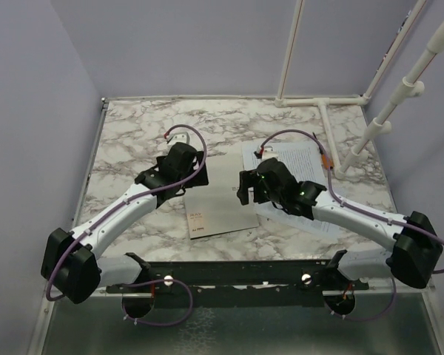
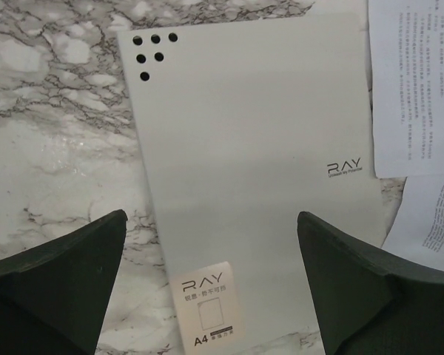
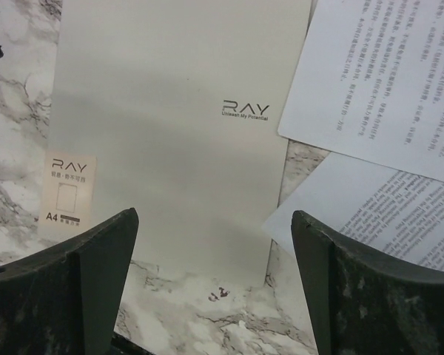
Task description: Put the files into the folder
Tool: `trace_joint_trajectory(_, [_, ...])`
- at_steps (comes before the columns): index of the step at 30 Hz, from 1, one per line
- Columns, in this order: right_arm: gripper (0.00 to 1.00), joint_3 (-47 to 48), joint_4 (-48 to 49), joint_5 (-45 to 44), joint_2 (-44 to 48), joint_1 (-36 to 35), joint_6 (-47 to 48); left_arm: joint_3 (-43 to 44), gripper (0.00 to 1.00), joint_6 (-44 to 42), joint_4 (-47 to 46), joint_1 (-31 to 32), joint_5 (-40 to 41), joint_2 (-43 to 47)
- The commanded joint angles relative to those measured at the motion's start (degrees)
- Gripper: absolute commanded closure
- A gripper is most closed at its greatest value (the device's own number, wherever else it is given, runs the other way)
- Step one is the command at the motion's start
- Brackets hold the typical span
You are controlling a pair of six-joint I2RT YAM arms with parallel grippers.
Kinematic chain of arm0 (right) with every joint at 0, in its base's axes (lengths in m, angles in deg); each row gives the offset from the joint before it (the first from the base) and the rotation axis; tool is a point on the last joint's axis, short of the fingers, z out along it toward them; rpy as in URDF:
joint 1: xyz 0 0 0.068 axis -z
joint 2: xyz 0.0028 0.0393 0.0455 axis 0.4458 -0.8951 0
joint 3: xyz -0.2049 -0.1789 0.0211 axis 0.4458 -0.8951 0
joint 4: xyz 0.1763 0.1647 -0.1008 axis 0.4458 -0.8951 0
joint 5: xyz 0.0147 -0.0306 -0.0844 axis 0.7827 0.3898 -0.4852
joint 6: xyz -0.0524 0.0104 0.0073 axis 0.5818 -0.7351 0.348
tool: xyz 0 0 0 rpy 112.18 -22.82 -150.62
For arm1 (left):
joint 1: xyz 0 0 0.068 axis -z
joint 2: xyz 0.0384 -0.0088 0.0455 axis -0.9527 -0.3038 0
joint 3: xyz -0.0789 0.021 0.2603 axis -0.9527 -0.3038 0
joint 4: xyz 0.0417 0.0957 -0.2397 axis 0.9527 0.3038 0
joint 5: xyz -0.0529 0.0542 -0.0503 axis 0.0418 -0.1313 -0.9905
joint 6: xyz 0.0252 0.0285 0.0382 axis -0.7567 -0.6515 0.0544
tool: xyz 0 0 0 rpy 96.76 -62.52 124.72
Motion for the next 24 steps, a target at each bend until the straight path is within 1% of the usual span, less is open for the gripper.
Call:
trace_joint_trajectory(1, [0.11, 2.11, 4.83, 8.79, -5.19, 2.7, 0.82, -6.62, 0.01, 1.13, -4.07, -5.22, -8.59, 3.6])
trace_joint_trajectory(3, [0.09, 2.14, 5.72, 9.93, -7.47, 3.6, 0.46, -9.14, 0.01, 1.63, -5.62, -8.11, -13.11, 4.12])
trace_joint_trajectory(8, [0.08, 1.96, 8.29, 13.38, -11.83, 5.81, 0.01, -13.11, 0.01, 2.57, -7.85, -12.3, -18.16, 3.98])
trace_joint_trajectory(13, [0.07, 1.9, 10.12, 14.54, -15.56, 7.39, -0.31, -15.24, 0.01, 3.51, -9.58, -13.02, -18.79, 2.77])
trace_joint_trajectory(15, [0.07, 1.64, 10.86, 14.54, -16.83, 8.26, -0.52, -15.91, 0.01, 4.2, -10.67, -13.03, -20.85, 1.63])
trace_joint_trajectory(18, [0.07, 1.2, 12.06, 17.26, -18.66, 9.6, -0.74, -16.5, 0.01, 4.87, -11.75, -13.03, -22.18, -0.09])
trace_joint_trajectory(24, [0.07, 0.84, 14.28, 20.25, -21.48, 10.45, -1.01, -17.23, 0.01, 5.99, -12.39, -13.03, -21.08, -1.78])
